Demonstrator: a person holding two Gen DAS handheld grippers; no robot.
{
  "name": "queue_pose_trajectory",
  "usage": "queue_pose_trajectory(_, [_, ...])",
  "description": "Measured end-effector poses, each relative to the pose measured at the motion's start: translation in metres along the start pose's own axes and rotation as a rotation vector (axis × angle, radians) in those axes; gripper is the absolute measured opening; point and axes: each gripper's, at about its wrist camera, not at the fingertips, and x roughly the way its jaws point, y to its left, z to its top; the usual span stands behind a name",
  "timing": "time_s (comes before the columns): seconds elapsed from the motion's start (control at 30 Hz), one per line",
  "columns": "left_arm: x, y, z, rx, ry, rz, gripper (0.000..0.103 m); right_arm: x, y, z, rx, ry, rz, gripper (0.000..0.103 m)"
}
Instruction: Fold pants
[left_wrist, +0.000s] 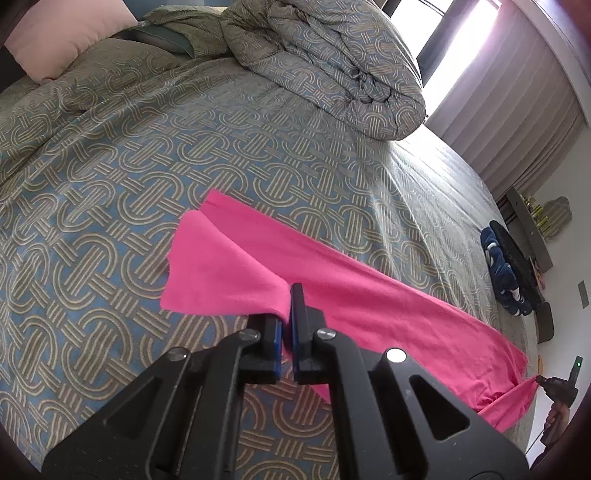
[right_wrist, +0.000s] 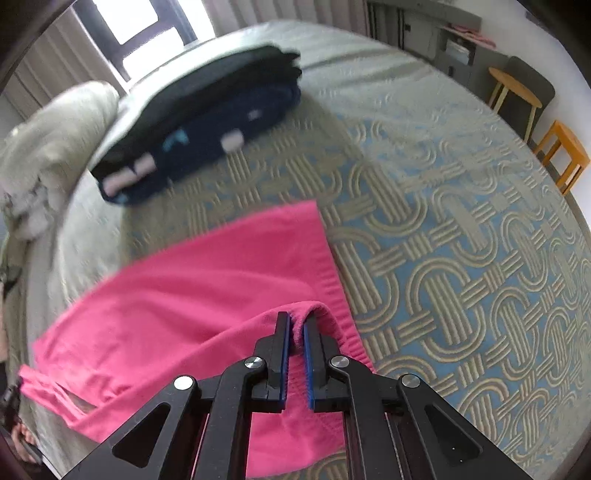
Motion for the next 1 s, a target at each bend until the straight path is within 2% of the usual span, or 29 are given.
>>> queue_pose_trajectory(0.23, [0.001,0.002,0.009,-0.015,0.007,0.007,0.004,-0.026,0.01,0.017,0.033,-0.099,0.065,0.006])
queue_pose_trajectory(0.43, [0.013,0.001,0.024,-0.035,0.031,0.021,0.004,-0.023,0.01,0.045,0.106,-0.145,0.1,0.006])
queue_pose_trajectory(0.57, [0.033,0.001,0.035,-0.055,0.079,0.042,0.004,-0.012,0.009,0.06,0.139,-0.18,0.11,0.006])
queue_pose_trajectory(0.83, [0.079,-0.001,0.049,-0.068,0.167,0.112,0.006,0.051,0.007,0.081,0.186,-0.11,0.055,0.006])
queue_pose_trajectory(0.93, [0.086,-0.001,0.051,-0.055,0.181,0.137,0.012,0.065,0.007,0.082,0.183,-0.106,0.042,0.006])
queue_pose_trajectory(1.0, [0.09,0.002,0.054,-0.054,0.196,0.141,0.022,0.073,0.006,0.082,0.184,-0.104,0.037,0.006])
